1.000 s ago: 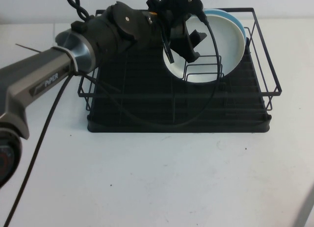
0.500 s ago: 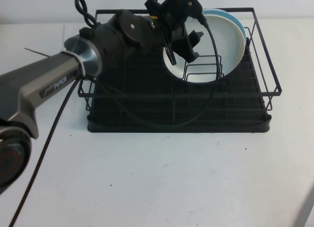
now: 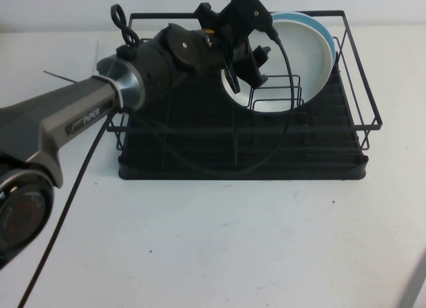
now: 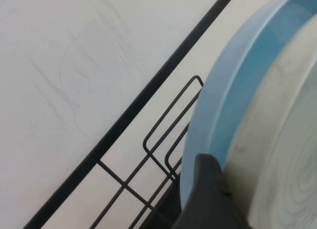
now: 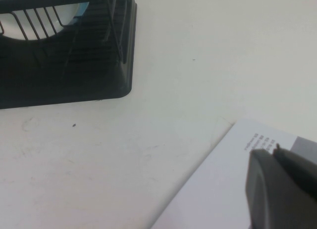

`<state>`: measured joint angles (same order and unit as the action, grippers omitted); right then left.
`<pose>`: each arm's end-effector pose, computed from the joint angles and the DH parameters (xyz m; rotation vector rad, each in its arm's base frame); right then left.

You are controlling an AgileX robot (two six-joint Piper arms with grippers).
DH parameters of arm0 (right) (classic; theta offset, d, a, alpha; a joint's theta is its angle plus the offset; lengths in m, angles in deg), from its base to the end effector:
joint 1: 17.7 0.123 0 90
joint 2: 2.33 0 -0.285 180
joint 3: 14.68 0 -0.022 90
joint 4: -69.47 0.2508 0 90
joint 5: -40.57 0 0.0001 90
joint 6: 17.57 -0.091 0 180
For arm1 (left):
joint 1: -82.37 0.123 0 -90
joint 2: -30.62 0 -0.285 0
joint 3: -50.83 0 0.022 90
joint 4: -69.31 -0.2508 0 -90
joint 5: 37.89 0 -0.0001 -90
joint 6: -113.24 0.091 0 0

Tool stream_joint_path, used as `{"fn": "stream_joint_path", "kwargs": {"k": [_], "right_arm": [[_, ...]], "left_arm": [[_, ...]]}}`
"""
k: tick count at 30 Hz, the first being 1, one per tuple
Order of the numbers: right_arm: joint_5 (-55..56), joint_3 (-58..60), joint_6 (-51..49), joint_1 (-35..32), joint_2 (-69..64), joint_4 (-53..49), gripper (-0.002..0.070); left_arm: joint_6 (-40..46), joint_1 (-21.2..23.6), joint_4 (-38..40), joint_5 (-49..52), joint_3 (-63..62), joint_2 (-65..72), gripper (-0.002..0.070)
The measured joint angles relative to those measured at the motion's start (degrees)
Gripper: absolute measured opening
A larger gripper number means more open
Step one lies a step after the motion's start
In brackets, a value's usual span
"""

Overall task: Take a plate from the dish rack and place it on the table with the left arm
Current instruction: Grasp the plate from the shelf

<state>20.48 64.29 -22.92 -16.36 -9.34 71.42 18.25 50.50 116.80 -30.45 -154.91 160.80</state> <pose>0.0531 0.0023 0.1720 0.0863 1.8506 0.1144 0.4350 -0.2807 0.2692 1.1424 1.5298 -0.0218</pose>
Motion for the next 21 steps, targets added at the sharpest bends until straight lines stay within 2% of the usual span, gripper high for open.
{"fn": "stream_joint_path", "kwargs": {"k": [4,7,10,15,17,21], "right_arm": [[0.0,0.0,0.0,0.0,0.0,0.0,-0.0018],[0.0,0.0,0.0,0.0,0.0,0.0,-0.0018],[0.0,0.0,0.0,0.0,0.0,0.0,-0.0018],[0.0,0.0,0.0,0.0,0.0,0.0,-0.0018],[0.0,0.0,0.0,0.0,0.0,0.0,-0.0018],[0.0,0.0,0.0,0.0,0.0,0.0,-0.0018]], "left_arm": [[0.02,0.0,0.0,-0.61,-0.04,0.34,0.04],[0.02,0.0,0.0,-0.83,-0.13,0.34,0.0361],[0.02,0.0,0.0,-1.45,-0.13,0.34,0.0281],[0.02,0.0,0.0,-1.24,-0.17,0.56,0.0106],[0.02,0.0,0.0,-0.71,-0.17,0.56,0.0069],[0.12,-0.04,0.0,-0.08,-0.38,0.45,0.0066]]}}
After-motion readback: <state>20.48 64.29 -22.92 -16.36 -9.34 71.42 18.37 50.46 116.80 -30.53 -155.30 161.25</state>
